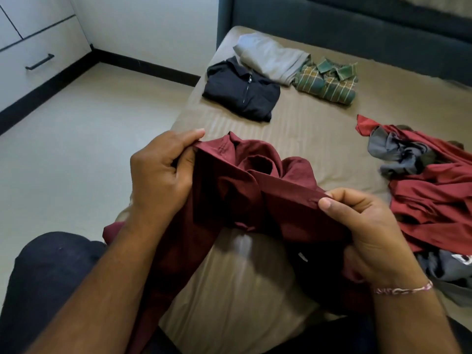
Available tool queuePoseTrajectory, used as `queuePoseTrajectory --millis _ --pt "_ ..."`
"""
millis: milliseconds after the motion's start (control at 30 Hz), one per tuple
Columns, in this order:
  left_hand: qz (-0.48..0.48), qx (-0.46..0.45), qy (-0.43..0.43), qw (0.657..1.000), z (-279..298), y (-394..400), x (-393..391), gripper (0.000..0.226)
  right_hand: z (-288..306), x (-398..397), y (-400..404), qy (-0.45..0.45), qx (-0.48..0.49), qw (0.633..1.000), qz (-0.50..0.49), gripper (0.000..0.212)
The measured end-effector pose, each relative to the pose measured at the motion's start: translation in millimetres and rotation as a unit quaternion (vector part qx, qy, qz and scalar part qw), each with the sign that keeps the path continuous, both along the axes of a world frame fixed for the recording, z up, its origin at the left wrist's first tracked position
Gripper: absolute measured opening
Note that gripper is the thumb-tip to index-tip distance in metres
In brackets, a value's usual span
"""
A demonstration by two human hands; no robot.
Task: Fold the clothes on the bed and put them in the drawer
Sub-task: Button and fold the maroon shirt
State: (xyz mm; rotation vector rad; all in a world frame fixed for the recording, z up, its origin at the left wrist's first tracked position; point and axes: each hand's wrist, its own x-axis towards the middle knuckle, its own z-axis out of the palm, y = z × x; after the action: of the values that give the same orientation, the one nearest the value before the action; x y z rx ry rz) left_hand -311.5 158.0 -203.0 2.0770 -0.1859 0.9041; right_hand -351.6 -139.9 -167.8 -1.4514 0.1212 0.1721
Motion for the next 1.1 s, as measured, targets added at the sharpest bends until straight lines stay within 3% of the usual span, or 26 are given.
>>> queuePoseTrajectory --millis 100,367,567,867,1100 --pt "0.004 -0.053 -0.050 0.997 15 -9 -10 0.021 30 1 14 -0.016 0.042 0.999 0.003 0.012" --pt "-0.069 -0.025 -0.154 0.985 51 -42 -33 0.009 87 8 52 -0.078 0.070 0.994 0.043 0.005" --pt "-0.120 -0.012 -0.171 0.978 51 -64 -41 0.008 76 -6 64 -0.082 0.035 0.995 0.050 0.015" --pt "-0.147 0.065 -0.174 0.972 43 -62 -39 0.009 58 -11 60 -0.076 0.067 0.995 0.022 0.013" --pt "-0.148 0.071 -0.173 0.971 35 -65 -35 0.009 49 -11 56 -0.102 0.058 0.993 0.022 0.013"
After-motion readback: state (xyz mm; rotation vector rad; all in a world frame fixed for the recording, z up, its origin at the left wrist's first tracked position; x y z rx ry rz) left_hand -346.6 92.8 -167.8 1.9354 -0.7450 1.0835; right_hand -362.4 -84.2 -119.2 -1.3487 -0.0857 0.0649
